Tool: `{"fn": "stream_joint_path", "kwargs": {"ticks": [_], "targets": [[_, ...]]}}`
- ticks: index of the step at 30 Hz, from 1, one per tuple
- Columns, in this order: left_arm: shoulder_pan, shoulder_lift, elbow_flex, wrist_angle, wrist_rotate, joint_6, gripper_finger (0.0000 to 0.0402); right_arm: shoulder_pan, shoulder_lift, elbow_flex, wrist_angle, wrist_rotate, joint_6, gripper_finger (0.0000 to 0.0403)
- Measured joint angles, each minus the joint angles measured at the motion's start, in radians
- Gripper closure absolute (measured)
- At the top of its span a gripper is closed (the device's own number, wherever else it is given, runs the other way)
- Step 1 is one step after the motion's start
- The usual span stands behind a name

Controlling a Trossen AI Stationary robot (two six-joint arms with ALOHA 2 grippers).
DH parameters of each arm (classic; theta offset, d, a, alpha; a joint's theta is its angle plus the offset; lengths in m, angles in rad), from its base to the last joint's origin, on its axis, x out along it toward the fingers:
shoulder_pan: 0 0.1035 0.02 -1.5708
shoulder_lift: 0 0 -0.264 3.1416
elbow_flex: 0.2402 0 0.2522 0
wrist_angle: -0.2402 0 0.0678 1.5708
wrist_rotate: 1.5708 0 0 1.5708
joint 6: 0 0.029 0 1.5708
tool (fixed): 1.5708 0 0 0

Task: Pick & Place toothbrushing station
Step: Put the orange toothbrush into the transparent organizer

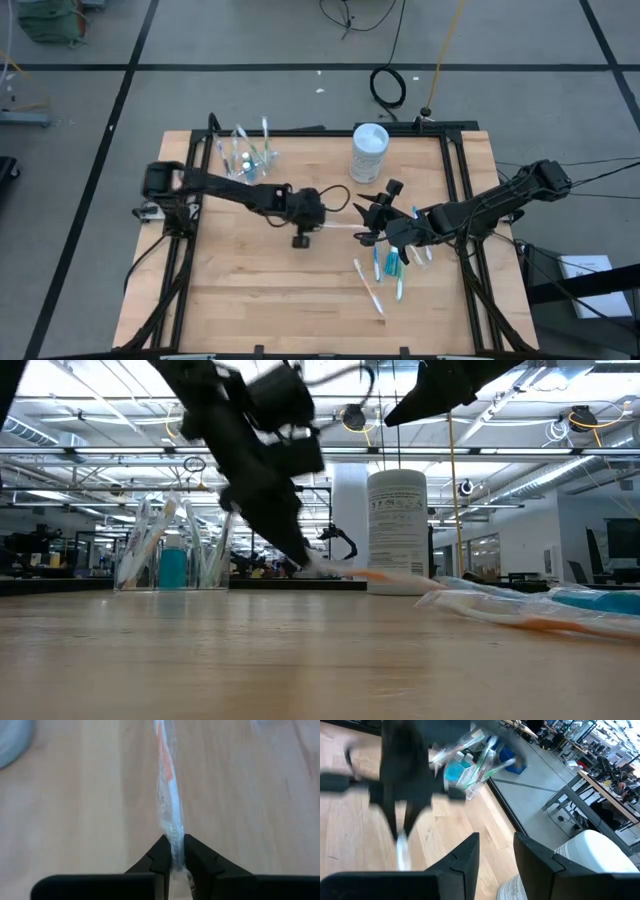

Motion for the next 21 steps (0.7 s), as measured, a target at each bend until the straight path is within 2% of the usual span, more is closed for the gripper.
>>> {"fn": "stream_joint_path", "kwargs": {"ticks": [5,11,15,21], "targets": [[-0.046,-0.234,0.001,-0.359,-0.192,0.013,0.0367,0.0,0.0,0.0,0.0,0.0,0.0,0.0291],[-0.109,-0.508,0.001,-0.727,-0.447,-0.077,0.0355,0.0,0.0,0.0,0.0,0.0,0.001,0.0291],[-0.119,-0.635,0.002,-0.983,-0.465,-0.191,0.035,0.0,0.0,0.0,0.0,-0.001,0.024,0.0291],[-0.118,-0.683,0.002,-1.3,-0.562,-0.311,0.0365,0.0,0.0,0.0,0.001,-0.001,0.027,0.0291]]}}
